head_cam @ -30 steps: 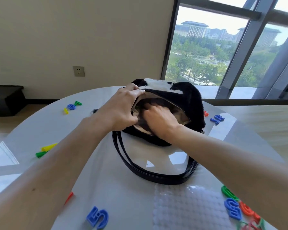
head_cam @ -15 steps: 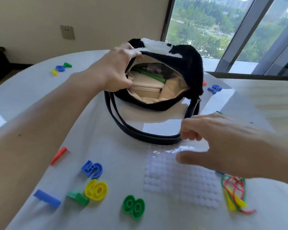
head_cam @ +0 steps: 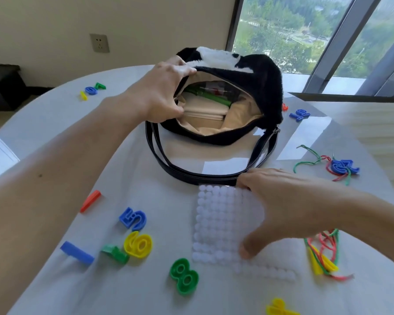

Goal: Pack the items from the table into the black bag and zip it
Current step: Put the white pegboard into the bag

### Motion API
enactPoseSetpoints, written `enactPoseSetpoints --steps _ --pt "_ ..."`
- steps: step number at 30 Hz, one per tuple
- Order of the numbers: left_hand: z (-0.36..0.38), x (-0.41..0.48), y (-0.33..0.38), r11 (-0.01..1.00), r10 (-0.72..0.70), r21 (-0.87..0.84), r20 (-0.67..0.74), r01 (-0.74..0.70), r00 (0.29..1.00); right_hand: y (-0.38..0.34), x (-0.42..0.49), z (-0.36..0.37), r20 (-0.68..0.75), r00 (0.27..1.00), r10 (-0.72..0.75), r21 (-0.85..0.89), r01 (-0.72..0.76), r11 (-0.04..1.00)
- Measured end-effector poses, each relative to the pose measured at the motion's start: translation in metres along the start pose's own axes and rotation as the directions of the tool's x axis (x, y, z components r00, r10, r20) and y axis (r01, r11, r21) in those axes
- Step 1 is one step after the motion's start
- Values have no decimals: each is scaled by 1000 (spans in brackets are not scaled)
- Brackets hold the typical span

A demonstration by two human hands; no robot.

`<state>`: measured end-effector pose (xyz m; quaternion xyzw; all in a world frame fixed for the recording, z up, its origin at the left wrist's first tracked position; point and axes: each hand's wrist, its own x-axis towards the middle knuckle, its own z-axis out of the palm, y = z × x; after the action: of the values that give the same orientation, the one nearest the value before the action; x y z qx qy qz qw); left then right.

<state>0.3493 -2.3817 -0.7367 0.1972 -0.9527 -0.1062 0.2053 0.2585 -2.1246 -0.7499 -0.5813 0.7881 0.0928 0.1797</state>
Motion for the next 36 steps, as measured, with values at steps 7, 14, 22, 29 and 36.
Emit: enactPoseSetpoints --steps 7,14,22,29,36 --pt "3 0 -2 1000 20 -6 -13 -21 1000 9 -9 -20 -222 974 -50 278 112 954" --pt "3 1 0 997 69 -12 -106 -71 992 43 -1 -50 -493 849 189 790 346 506" --pt "7 3 6 994 108 10 -227 -108 968 18 72 -19 -480 698 532 869 461 180" --pt "-3 7 3 992 126 25 -247 -124 961 -8 134 -44 -425 632 648 838 545 17" --pt "-10 9 9 991 125 -14 -275 -134 953 -35 163 -57 -276 793 543 759 526 -383"
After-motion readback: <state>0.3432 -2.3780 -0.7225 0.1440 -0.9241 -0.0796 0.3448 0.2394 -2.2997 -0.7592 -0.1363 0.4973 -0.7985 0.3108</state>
